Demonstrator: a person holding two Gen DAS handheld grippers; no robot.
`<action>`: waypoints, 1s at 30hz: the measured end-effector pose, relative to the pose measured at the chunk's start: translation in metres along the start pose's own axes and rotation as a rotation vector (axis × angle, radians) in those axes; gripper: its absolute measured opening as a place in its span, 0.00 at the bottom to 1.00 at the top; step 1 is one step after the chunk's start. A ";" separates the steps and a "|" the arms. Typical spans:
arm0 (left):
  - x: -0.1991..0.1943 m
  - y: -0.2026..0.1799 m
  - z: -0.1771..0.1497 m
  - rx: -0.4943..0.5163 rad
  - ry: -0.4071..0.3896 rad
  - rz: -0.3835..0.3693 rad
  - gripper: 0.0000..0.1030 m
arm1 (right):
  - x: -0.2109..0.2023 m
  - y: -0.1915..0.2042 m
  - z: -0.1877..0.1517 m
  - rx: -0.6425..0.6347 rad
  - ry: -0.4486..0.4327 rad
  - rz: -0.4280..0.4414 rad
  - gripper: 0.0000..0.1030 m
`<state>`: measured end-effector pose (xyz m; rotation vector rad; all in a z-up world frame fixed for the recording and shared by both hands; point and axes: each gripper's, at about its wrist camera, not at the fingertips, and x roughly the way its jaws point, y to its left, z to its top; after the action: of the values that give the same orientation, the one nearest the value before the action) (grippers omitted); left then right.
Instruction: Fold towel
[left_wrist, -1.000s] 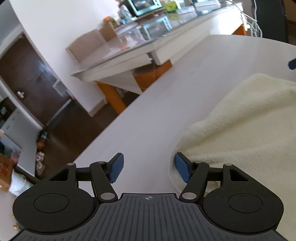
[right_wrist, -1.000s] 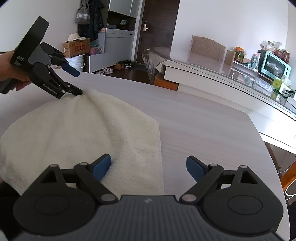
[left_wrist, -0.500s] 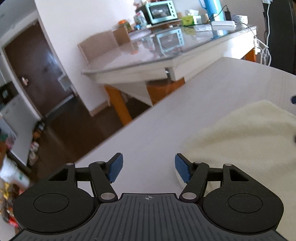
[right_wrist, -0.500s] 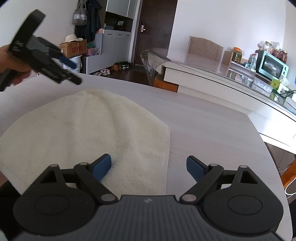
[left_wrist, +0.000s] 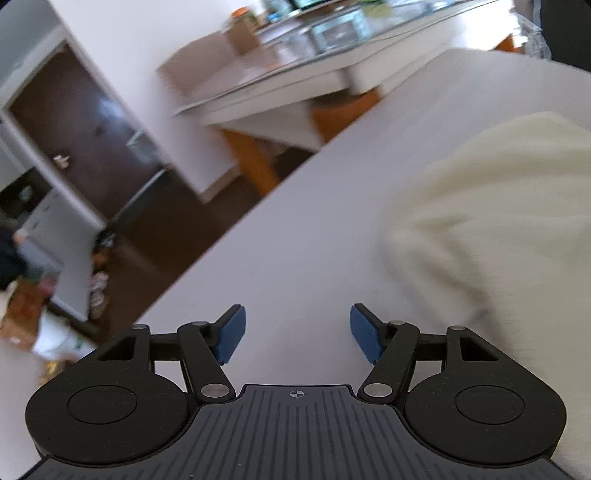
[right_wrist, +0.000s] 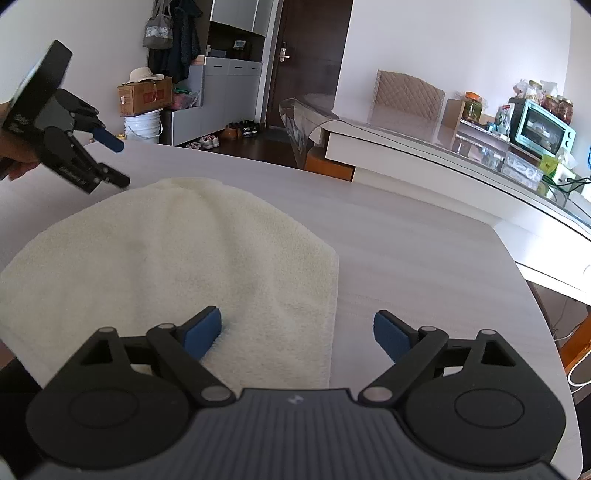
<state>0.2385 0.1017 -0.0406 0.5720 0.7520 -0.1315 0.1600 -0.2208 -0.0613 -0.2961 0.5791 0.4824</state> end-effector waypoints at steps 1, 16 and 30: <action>0.002 0.007 0.000 -0.036 -0.001 -0.015 0.62 | 0.000 0.000 0.000 0.000 0.001 -0.002 0.89; -0.030 -0.016 -0.007 -0.105 0.003 -0.269 0.74 | 0.000 0.003 0.002 -0.022 0.013 -0.022 0.94; -0.030 0.012 0.000 -0.140 -0.045 -0.101 0.65 | 0.001 -0.001 0.006 -0.020 0.024 0.011 0.95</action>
<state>0.2200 0.1090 -0.0150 0.3972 0.7399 -0.1835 0.1640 -0.2194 -0.0570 -0.3182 0.5996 0.4958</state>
